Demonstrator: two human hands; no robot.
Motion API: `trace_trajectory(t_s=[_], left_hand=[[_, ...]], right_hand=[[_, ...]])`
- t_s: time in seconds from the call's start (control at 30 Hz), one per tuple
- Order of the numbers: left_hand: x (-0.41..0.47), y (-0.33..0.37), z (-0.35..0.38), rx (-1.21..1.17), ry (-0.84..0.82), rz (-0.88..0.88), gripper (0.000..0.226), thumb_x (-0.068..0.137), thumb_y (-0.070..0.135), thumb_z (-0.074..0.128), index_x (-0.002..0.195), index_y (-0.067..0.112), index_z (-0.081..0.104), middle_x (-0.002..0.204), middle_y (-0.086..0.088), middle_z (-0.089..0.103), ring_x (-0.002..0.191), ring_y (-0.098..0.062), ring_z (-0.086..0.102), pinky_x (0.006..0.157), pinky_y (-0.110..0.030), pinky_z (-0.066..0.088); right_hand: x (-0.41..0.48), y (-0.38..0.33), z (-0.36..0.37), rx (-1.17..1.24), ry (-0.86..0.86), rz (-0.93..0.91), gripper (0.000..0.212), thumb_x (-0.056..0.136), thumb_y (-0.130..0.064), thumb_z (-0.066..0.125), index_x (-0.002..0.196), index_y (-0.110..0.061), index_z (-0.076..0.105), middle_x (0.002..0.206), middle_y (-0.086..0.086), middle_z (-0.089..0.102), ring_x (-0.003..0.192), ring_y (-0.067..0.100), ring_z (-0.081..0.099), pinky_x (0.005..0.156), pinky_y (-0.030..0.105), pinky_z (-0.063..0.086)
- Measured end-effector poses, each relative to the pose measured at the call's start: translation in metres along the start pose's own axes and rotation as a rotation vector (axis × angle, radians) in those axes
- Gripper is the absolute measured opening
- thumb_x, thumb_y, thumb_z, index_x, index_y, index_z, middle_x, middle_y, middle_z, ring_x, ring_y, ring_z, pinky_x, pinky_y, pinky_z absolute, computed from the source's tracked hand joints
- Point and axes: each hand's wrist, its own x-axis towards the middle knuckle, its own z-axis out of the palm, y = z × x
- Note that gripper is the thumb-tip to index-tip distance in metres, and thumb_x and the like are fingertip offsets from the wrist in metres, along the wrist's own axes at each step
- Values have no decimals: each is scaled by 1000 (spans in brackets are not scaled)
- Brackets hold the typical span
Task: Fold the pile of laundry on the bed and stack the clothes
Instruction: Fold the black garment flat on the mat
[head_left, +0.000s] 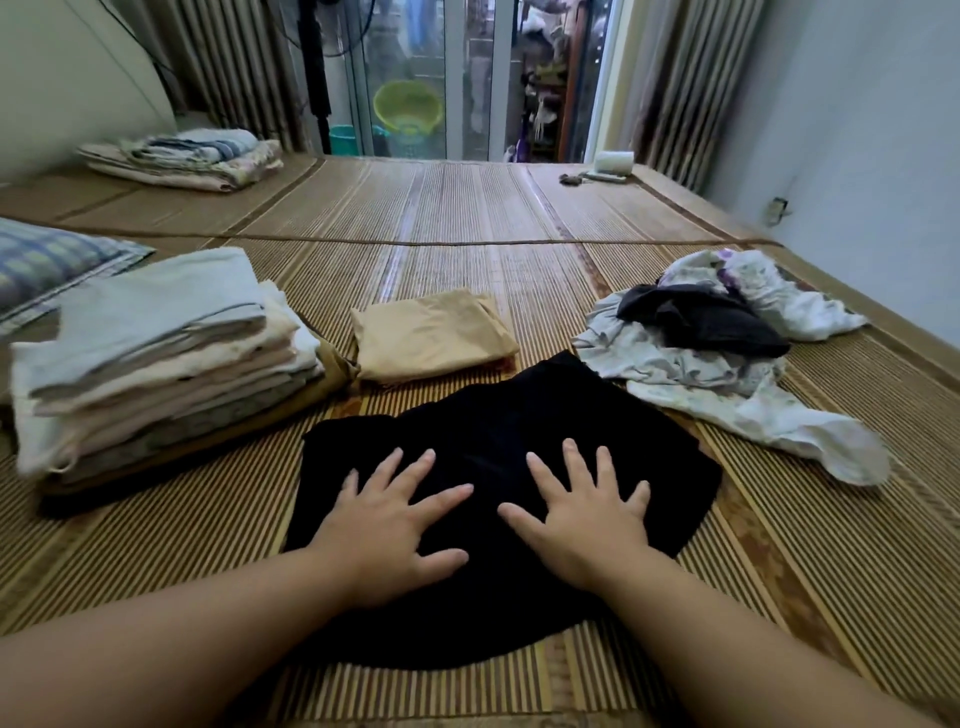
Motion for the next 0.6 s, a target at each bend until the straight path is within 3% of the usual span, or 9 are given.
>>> trace_trajectory(t_s=[0.13, 0.3, 0.37, 0.43, 0.5, 0.57, 0.6], left_hand=[[-8, 37, 3, -58, -14, -184, 73, 83, 79, 26, 147, 55, -1, 162, 2, -16, 147, -28, -17, 115, -58, -2], [-11, 115, -5, -353, -127, -448, 80, 85, 71, 35, 152, 43, -1, 159, -7, -25, 142, -38, -29, 109, -63, -13], [-6, 148, -14, -496, -210, -515, 84, 84, 68, 40, 153, 41, 0, 157, -10, -30, 138, -41, -34, 104, -63, -22], [-5, 171, -21, -560, -311, -509, 89, 83, 65, 46, 153, 39, -1, 156, -13, -31, 136, -44, -36, 104, -64, -21], [-8, 164, -26, -509, -367, -438, 89, 84, 64, 48, 154, 36, 2, 159, -15, -22, 139, -46, -29, 110, -65, -11], [-13, 125, -40, -393, -296, -304, 78, 86, 62, 49, 152, 35, 17, 162, -11, 7, 147, -39, -4, 116, -62, 1], [-20, 103, -48, -347, -238, -237, 72, 87, 60, 51, 150, 36, 25, 159, -7, 22, 147, -33, 11, 117, -58, 10]], right_hand=[[18, 21, -10, -66, -47, -83, 76, 84, -80, 24, 148, -50, -2, 161, -6, -17, 145, 25, -25, 111, 62, -10], [46, 39, -41, -243, -144, -121, 78, 86, -74, 35, 149, -50, -4, 159, -4, -22, 139, 29, -36, 109, 62, -16], [50, 38, -51, -337, -92, -82, 81, 86, -73, 38, 150, -46, -3, 160, -1, -21, 138, 31, -37, 108, 63, -17], [45, 34, -55, -355, -21, -54, 82, 86, -71, 40, 151, -43, -2, 161, 1, -18, 139, 32, -35, 108, 64, -15], [28, 29, -52, -226, 78, -62, 77, 90, -64, 44, 152, -42, 4, 162, -1, -8, 145, 29, -24, 110, 64, -8], [-4, 26, -48, 10, 199, -157, 62, 92, -52, 52, 148, -39, 28, 160, -5, 19, 149, 19, 7, 115, 56, 7], [-27, 26, -47, 130, 231, -230, 53, 92, -46, 56, 142, -36, 42, 152, -7, 37, 143, 14, 26, 116, 46, 18]])
